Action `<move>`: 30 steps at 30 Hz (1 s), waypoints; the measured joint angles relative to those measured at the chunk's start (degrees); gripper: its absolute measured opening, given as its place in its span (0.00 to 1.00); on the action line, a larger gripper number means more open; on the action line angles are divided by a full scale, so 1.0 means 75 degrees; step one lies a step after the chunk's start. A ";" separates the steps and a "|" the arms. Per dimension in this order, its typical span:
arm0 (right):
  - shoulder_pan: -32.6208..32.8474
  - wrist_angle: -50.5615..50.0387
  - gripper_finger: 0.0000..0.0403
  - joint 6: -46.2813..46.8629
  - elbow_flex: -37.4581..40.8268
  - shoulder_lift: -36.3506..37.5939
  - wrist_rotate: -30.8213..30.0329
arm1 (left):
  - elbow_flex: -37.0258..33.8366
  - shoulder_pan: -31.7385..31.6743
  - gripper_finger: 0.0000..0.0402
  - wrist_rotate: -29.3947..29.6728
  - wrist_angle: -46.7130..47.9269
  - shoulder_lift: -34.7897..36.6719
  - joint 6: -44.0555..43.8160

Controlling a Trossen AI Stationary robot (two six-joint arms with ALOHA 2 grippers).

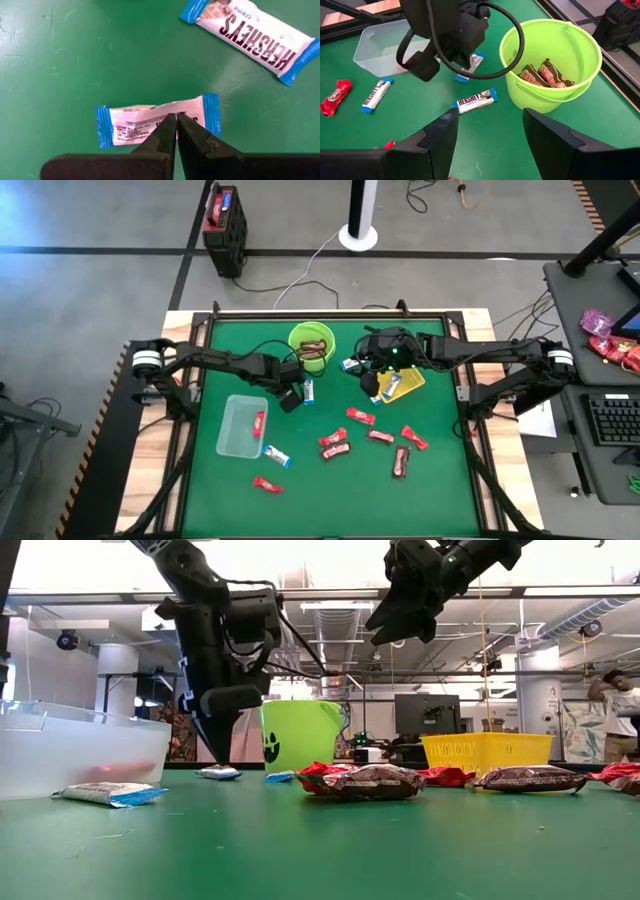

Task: Sort candy by brand, put in halloween buckets
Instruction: Put the white chocolate bar into the yellow bin

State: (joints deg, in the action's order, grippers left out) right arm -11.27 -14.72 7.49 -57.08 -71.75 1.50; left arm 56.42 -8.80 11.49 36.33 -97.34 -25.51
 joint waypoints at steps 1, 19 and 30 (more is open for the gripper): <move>0.0000 -0.0003 0.53 -0.0016 0.0000 0.0000 0.0000 | 0.0000 0.0000 0.00 0.0000 -0.0019 -0.0042 -0.0004; 0.0020 0.0000 0.53 -0.0030 0.0000 0.0000 0.0003 | 0.0000 0.0490 0.00 -0.0189 -0.0445 -0.0172 0.0020; 0.0223 -0.0007 0.53 -0.0004 -0.0003 0.0000 0.0009 | 0.0044 0.0517 0.00 0.0868 -0.0457 -0.0577 0.0050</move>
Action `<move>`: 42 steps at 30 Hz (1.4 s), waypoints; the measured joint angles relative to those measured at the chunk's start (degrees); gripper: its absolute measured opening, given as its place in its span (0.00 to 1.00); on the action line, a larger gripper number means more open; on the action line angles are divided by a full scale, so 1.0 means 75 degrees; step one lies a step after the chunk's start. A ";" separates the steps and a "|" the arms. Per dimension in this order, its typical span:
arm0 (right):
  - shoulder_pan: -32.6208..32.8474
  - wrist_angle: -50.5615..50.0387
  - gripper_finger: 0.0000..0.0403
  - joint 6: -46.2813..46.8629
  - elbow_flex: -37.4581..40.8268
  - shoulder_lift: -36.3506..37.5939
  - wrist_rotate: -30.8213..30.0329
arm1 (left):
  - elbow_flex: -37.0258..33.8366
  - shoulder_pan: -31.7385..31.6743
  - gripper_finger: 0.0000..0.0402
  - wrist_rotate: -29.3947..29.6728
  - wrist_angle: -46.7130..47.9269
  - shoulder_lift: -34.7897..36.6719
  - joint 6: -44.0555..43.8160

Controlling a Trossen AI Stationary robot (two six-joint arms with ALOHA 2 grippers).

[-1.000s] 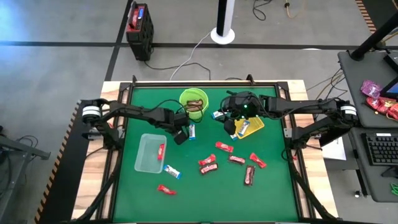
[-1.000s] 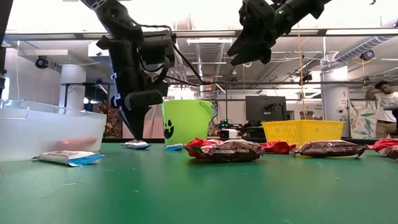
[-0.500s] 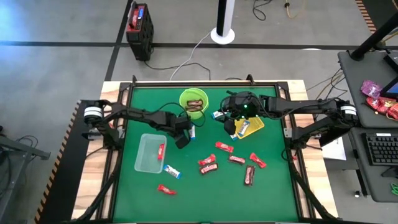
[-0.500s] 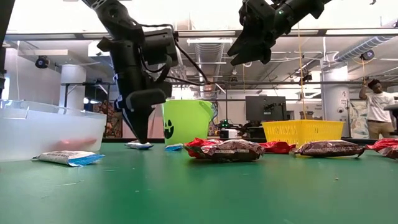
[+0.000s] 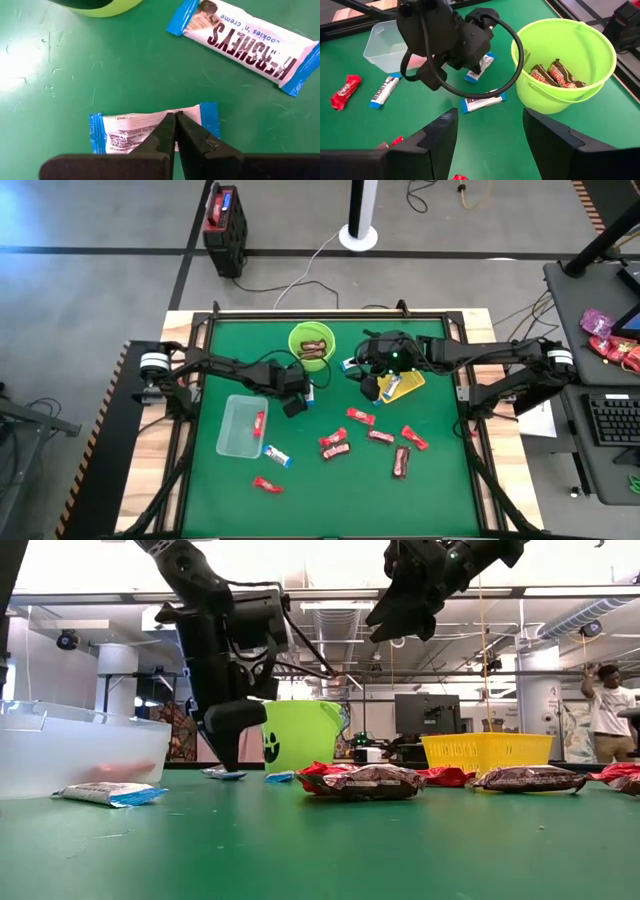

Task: Sort candy by brand, put in halloween buckets
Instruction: Put the white chocolate bar into the yellow bin

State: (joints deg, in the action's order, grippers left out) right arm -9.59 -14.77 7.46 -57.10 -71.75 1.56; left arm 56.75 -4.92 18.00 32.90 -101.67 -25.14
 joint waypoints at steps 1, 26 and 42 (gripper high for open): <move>0.0012 0.0001 0.53 0.0000 0.0000 0.0000 0.0000 | 0.0008 0.0045 0.00 0.0012 -0.0007 -0.0043 -0.0001; 0.0819 -0.0194 0.53 0.0870 0.0000 -0.0001 -0.0052 | 0.1412 0.1895 0.00 -0.0714 0.0637 0.0111 -0.0004; 0.2998 0.2860 0.53 0.0895 -0.0095 -0.2558 -0.2894 | 0.0733 0.3352 0.00 0.1090 0.1588 0.3538 0.0731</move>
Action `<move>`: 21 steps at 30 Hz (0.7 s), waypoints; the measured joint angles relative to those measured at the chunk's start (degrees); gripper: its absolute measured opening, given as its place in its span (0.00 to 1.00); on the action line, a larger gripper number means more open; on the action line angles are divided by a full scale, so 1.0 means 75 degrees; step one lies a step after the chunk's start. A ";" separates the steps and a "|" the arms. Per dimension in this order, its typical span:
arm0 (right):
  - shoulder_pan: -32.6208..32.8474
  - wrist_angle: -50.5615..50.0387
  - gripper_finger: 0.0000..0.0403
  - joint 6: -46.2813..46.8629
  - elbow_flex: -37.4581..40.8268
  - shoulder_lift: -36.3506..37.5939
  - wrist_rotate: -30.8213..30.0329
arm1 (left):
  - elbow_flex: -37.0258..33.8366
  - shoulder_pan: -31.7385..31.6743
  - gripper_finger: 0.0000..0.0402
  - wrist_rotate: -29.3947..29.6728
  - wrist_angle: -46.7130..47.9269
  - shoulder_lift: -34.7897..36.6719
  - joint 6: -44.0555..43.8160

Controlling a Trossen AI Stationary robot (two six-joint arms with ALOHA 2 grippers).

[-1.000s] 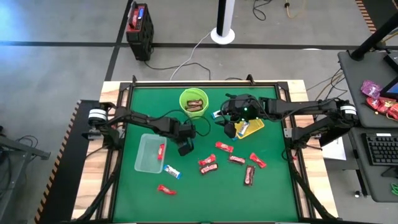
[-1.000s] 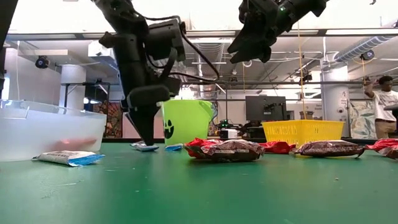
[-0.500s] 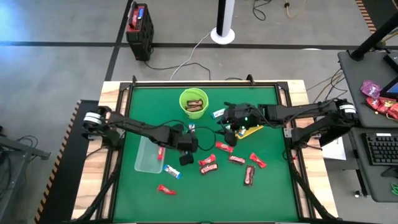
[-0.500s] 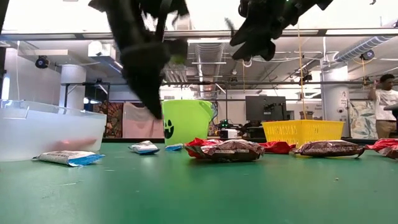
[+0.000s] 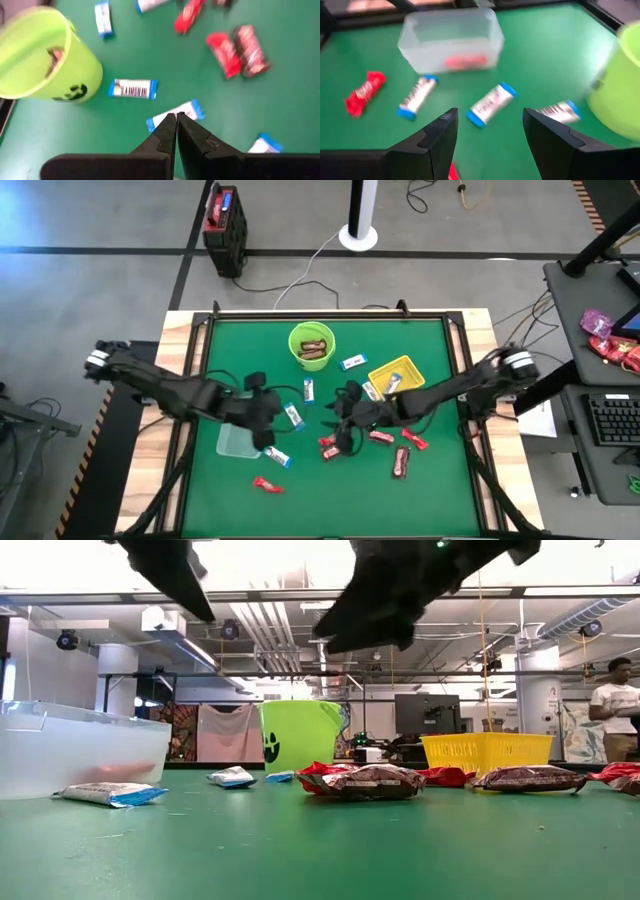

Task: Sort candy by brand, put in halloween buckets
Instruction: Put the white chocolate bar into the yellow bin

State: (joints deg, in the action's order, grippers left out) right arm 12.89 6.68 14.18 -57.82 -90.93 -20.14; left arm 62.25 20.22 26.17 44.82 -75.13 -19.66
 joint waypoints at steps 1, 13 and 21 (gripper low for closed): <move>0.0021 0.0377 0.53 -0.0026 -0.0091 -0.0270 -0.0067 | -0.0189 0.0138 0.00 0.0178 -0.0137 0.0288 -0.0115; -0.0004 0.1120 0.54 0.0112 -0.2057 -0.2937 -0.1238 | -0.1638 0.0998 0.00 0.0991 -0.1683 0.2146 -0.0174; -0.0071 -0.0396 0.70 0.0422 -0.3608 -0.4202 -0.1727 | -0.1893 0.1001 0.00 0.1221 -0.1743 0.2330 0.0223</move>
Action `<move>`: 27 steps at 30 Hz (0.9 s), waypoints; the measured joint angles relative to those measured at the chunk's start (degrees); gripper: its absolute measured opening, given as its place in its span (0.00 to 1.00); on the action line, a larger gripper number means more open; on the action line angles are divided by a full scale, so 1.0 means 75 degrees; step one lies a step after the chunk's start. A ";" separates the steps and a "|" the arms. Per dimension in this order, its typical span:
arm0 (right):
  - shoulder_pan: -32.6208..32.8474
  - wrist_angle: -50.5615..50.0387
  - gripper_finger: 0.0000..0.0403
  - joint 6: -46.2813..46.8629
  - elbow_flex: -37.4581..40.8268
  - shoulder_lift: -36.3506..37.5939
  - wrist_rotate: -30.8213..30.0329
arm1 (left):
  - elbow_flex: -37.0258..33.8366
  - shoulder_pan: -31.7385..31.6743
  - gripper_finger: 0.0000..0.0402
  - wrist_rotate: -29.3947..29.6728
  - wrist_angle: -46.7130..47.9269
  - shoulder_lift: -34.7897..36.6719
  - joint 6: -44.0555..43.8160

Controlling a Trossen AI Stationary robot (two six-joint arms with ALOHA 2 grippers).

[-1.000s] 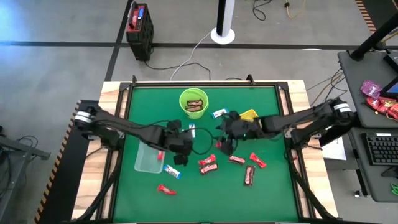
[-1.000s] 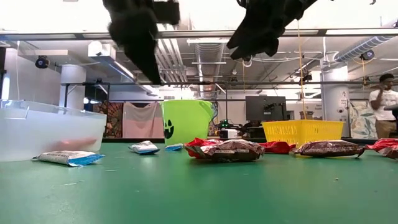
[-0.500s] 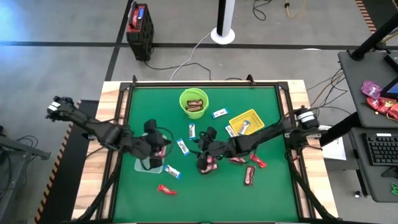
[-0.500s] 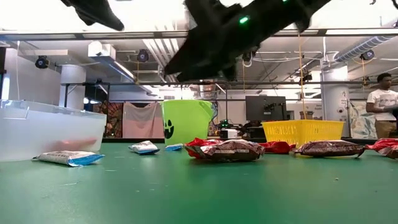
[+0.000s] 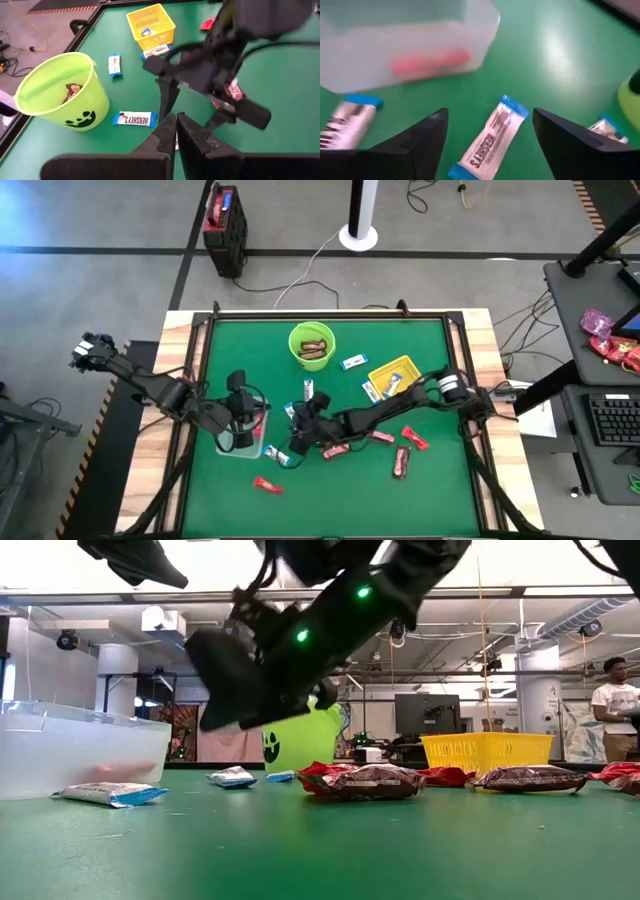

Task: Sort candy by brand, put in halloween buckets
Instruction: Put the white chocolate bar into the yellow bin

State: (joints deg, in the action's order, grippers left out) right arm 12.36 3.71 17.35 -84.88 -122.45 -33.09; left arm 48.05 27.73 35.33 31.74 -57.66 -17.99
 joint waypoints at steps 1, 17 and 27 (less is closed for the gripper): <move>-0.0011 -0.0304 0.72 0.0149 -0.0207 -0.0126 0.0006 | 0.0000 0.0000 0.00 0.0007 -0.0012 0.0006 0.0058; -0.0067 -0.1387 0.70 0.1524 -0.0872 -0.0723 0.0240 | 0.0000 -0.0002 0.00 0.0183 -0.0044 -0.0051 0.0386; -0.0026 -0.1359 0.56 0.1686 -0.0872 -0.0988 0.0362 | 0.0000 0.0000 0.00 0.0224 -0.0216 -0.0129 0.0334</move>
State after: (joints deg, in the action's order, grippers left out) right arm 12.16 -6.48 29.99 -91.42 -129.86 -30.38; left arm 48.05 27.73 37.01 30.12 -58.63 -15.49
